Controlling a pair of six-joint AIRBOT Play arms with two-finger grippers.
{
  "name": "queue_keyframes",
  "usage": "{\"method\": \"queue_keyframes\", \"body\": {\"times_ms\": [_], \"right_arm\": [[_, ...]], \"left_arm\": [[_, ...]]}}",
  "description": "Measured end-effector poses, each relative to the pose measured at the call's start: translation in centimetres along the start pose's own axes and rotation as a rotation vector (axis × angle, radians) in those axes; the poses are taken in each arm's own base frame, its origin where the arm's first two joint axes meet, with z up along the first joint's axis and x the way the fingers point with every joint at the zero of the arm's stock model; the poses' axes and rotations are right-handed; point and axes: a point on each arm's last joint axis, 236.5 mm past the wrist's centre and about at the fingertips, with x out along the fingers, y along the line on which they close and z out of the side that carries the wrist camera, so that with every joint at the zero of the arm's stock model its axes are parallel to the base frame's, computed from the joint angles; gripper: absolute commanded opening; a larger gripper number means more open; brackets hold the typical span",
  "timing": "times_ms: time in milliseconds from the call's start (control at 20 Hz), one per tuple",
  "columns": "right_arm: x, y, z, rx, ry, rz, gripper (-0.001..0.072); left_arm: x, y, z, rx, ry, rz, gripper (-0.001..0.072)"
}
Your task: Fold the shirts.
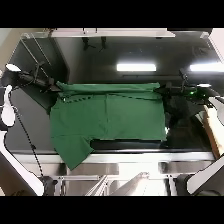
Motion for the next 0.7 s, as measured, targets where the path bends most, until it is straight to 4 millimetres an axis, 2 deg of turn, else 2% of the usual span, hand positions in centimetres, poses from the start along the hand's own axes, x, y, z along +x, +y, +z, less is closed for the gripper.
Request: {"method": "queue_keyframes", "body": {"times_ms": [200, 450, 500, 550, 600, 650, 700], "right_arm": [[0.2, -0.8, -0.4, -0.005, 0.016, -0.040, 0.0012], [0.1, -1.8, -1.0, -0.010, 0.044, -0.083, 0.0014], [0.1, -2.0, -1.0, -0.013, 0.045, -0.089, 0.0133], [0.1, -2.1, -1.1, -0.027, 0.048, -0.096, 0.0361], [0.1, -2.2, -1.1, -0.041, 0.048, -0.101, 0.0366], [0.0, -2.2, -1.1, -0.056, 0.051, -0.106, 0.0366], [-0.1, -2.2, -1.1, -0.072, 0.054, -0.112, 0.0365]], "left_arm": [[0.2, 1.4, -1.1, -0.019, 0.053, 0.074, 0.0014], [0.0, 2.3, -1.5, -0.036, 0.069, 0.111, 0.0015], [0.0, 2.4, -1.6, -0.036, 0.070, 0.114, 0.0017], [0.0, 2.6, -1.6, -0.037, 0.072, 0.121, 0.0178], [-0.1, 2.8, -1.8, -0.044, 0.077, 0.131, 0.0367], [-0.1, 2.4, -1.8, -0.057, 0.076, 0.111, 0.0440], [-0.3, 2.3, -1.7, -0.063, 0.072, 0.111, 0.0445]]}}
